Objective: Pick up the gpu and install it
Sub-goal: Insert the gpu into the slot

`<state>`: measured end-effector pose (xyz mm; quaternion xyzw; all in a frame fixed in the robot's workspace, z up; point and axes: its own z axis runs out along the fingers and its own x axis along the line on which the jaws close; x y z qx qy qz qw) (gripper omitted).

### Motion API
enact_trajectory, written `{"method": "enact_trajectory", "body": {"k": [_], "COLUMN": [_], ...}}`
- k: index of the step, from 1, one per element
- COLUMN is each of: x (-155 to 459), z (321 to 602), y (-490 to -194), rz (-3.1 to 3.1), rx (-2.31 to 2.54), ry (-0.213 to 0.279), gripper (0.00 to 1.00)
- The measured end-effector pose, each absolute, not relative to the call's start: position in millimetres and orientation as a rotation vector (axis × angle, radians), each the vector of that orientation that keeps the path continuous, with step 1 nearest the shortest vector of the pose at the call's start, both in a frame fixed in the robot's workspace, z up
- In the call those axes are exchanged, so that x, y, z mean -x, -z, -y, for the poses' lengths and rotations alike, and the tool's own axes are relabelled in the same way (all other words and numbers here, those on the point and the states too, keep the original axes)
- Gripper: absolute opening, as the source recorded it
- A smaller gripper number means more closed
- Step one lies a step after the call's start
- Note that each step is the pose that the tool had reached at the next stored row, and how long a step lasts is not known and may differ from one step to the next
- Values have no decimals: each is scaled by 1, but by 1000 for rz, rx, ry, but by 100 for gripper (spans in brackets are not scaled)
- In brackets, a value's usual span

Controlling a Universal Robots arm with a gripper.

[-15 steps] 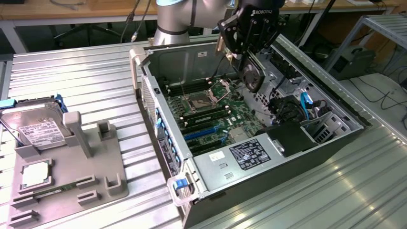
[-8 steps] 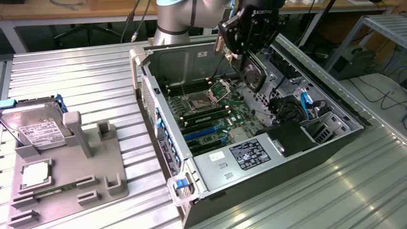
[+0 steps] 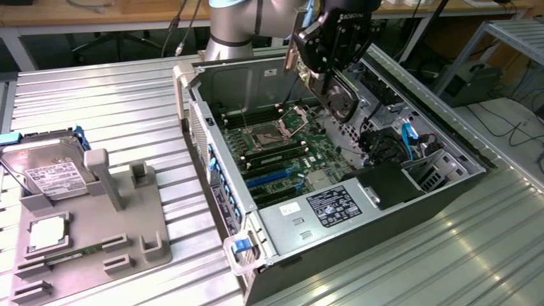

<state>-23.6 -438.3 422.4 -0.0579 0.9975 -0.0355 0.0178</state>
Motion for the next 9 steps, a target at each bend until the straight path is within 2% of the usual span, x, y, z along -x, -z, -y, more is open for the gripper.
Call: {"method": "enact_trajectory", "body": {"k": [9], "x": [24], "z": [439], "y": [-422], "rz": [-3087], "rx": [299], "ry": [108], "gripper": [28]}}
